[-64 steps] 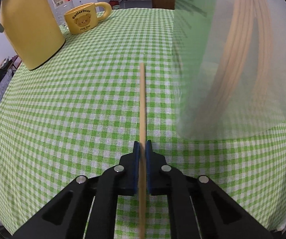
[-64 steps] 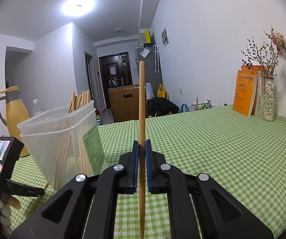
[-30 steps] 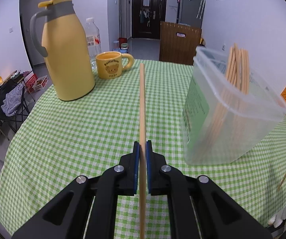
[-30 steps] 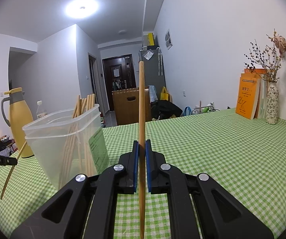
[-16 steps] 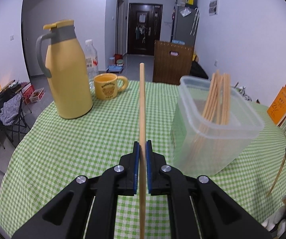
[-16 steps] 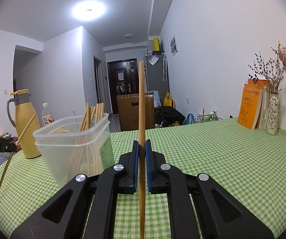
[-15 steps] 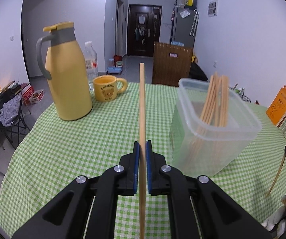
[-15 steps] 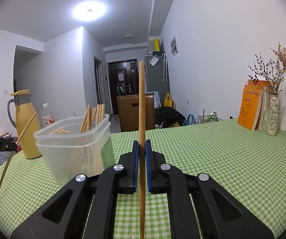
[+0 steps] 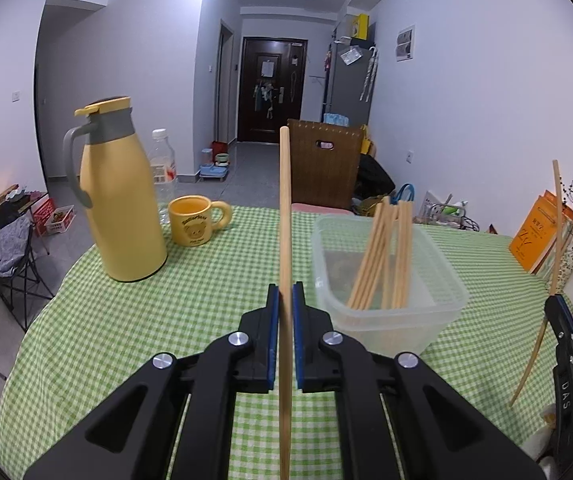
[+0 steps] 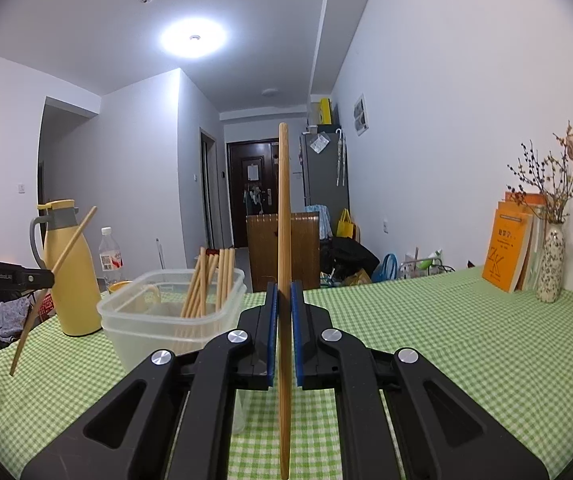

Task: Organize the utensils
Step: 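Carry both held chopsticks over the clear plastic box with both grippers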

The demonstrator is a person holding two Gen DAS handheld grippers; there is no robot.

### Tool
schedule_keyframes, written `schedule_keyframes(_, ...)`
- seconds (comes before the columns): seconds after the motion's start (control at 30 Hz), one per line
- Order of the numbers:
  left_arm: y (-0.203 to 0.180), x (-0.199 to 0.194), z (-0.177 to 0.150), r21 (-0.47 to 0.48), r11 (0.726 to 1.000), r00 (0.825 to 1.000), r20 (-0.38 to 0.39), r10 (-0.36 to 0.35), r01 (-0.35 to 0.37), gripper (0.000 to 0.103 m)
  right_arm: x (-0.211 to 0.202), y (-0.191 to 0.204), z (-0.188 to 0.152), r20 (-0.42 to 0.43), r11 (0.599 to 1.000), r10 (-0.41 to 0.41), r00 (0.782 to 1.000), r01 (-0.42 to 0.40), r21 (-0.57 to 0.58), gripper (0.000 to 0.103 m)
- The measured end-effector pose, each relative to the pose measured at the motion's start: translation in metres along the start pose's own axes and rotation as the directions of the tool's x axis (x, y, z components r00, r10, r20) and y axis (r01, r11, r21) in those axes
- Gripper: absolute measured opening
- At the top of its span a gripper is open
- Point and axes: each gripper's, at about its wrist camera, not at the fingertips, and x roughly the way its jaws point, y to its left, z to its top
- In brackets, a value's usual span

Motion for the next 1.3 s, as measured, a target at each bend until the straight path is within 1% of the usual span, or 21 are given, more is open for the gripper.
schedule_keyframes(0.27,-0.018,-0.006,0.017,0.014,0.999,0.998,0.043,-0.044,0.044,0.004,0.003,0.01,0.017,0.03,1.0,0.018,0.999,-0.018,-0.008,0.007)
schedule_keyframes(0.6,-0.032,-0.002,0.04,0.002,0.997,0.994,0.078,-0.082,0.082,0.004,0.023,0.021,0.038,0.039,0.998,0.068,0.997,-0.067,-0.02,0.007)
schedule_keyframes(1.0,-0.037,0.016,0.072,-0.02,0.994,0.986,0.132,-0.1,0.104,0.004,0.052,0.044,0.068,0.066,0.991,0.126,0.99,-0.123,-0.049,0.007)
schedule_keyframes(1.3,-0.038,0.037,0.094,-0.052,0.987,0.975,0.169,-0.143,0.153,0.004,0.083,0.053,0.082,0.057,0.984,0.174,0.983,-0.172,-0.039,0.007)
